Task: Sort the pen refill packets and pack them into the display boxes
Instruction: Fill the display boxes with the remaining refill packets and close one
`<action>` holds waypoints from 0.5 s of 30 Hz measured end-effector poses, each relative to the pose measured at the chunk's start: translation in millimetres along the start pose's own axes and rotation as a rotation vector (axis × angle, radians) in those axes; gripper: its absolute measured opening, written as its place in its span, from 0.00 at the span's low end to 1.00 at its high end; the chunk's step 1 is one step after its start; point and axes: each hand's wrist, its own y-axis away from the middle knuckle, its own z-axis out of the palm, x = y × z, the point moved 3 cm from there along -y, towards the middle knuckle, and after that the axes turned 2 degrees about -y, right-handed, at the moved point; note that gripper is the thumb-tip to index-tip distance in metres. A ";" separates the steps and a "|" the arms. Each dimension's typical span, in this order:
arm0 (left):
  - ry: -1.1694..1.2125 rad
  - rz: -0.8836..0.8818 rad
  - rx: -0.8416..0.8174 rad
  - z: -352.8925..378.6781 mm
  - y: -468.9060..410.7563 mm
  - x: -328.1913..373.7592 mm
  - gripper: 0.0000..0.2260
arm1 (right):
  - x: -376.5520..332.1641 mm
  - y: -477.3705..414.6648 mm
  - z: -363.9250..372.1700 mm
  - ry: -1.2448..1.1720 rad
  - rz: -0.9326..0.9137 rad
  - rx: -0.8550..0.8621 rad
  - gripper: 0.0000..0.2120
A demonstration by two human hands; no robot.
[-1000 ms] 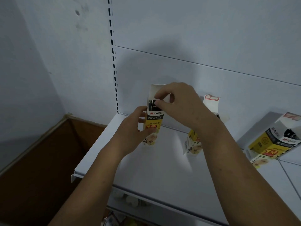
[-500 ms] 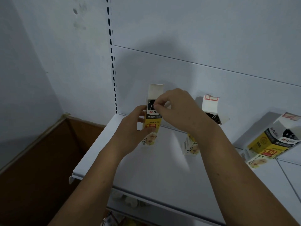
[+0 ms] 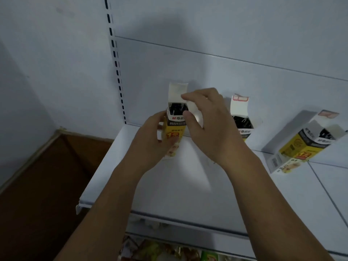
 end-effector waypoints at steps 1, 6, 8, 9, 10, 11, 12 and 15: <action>0.013 0.003 0.001 1.1 1.9 -0.9 0.30 | -0.5 7.5 -1.5 -0.013 0.000 0.036 0.18; -0.049 0.021 0.145 -4.7 21.7 2.5 0.40 | 3.8 47.3 -15.6 -0.022 -0.005 0.121 0.15; -0.073 0.041 0.277 -13.5 35.9 11.5 0.37 | 8.5 64.7 -25.4 -0.018 0.006 0.123 0.14; -0.095 0.070 0.342 -17.3 44.4 18.2 0.33 | 10.8 74.0 -31.4 -0.018 0.008 0.125 0.14; -0.120 0.111 0.390 -19.5 53.2 25.8 0.29 | 13.5 83.7 -38.0 -0.019 0.008 0.126 0.15; -0.146 0.158 0.413 -19.3 61.6 34.4 0.24 | 16.7 94.0 -45.6 -0.019 0.015 0.127 0.15; -0.178 0.205 0.408 -16.2 70.4 45.0 0.20 | 19.7 105.2 -53.8 -0.015 0.030 0.128 0.15; -0.230 0.276 0.289 15.9 92.7 81.5 0.16 | 34.3 145.4 -83.6 0.012 0.101 0.088 0.15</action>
